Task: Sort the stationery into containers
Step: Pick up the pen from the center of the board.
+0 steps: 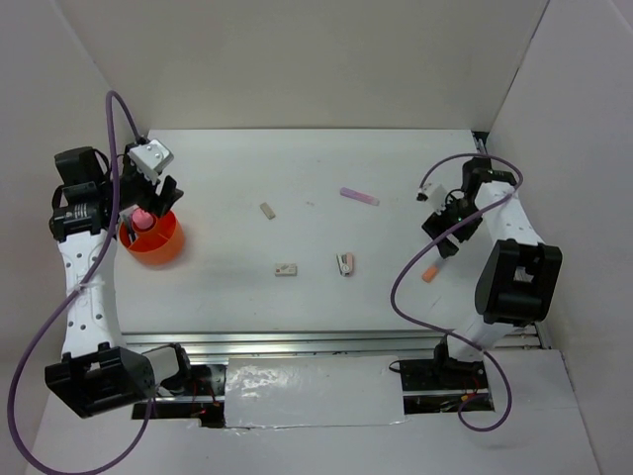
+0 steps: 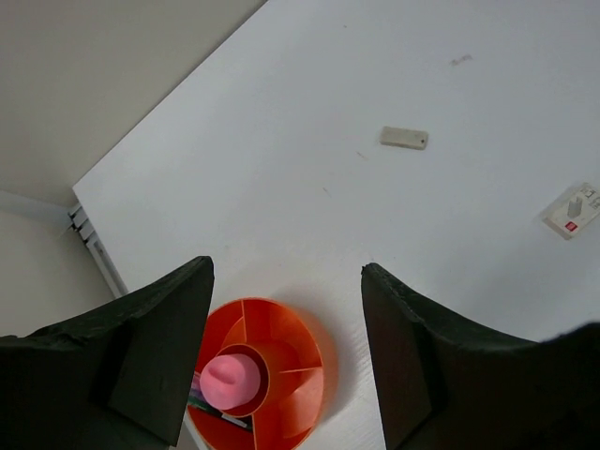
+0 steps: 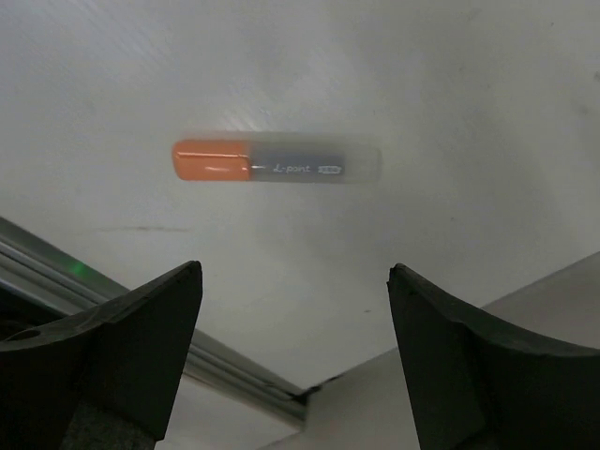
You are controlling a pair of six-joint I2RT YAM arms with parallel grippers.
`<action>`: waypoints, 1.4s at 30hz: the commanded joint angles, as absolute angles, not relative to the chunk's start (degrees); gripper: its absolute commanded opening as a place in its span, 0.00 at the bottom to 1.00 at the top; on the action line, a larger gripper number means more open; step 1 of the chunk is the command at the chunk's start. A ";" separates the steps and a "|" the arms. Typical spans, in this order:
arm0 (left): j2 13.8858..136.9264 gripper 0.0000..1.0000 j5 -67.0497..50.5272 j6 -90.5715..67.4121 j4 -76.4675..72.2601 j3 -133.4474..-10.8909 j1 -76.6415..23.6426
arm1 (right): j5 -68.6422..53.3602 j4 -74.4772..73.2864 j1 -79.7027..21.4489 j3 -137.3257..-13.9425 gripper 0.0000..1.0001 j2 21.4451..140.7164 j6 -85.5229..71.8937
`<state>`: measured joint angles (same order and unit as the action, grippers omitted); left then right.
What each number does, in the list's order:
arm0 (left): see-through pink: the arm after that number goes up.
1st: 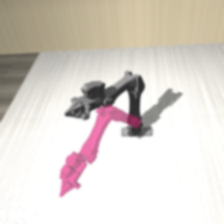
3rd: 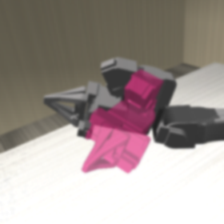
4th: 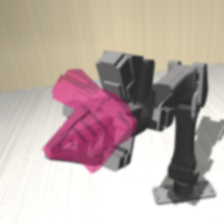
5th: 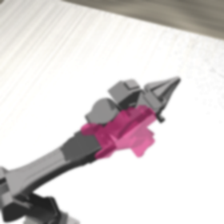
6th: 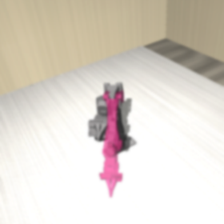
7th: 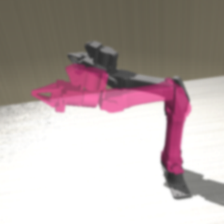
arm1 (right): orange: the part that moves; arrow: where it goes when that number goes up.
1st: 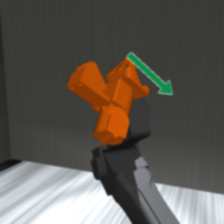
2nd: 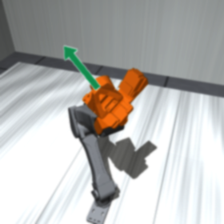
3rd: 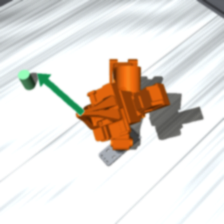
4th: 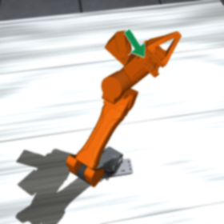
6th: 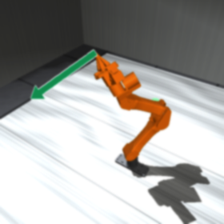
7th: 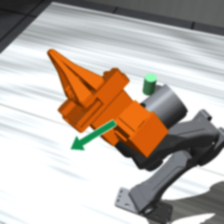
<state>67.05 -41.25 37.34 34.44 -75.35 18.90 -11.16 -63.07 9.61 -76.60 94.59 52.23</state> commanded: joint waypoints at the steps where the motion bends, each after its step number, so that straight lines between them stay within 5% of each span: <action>1: 68.73 0.76 -46.40 38.06 34.45 -77.43 18.54 | -8.62 -63.29 9.93 -73.67 0.87 90.27 75.44; 20: 68.64 0.76 -45.53 35.25 31.11 -75.41 18.02 | -1.76 -58.63 3.43 -69.61 0.88 99.05 96.50; 34: 68.29 0.75 -45.62 34.45 29.18 -74.53 17.93 | 1.22 -52.65 0.53 -63.90 0.77 103.01 99.49; 37: 68.20 0.76 -45.62 34.10 28.48 -74.18 18.02 | 1.67 -49.67 0.35 -61.70 0.70 103.10 99.93; 42: 67.94 0.75 -45.53 32.35 26.64 -73.30 17.93 | 0.70 -47.11 0.35 -60.74 0.44 102.48 99.49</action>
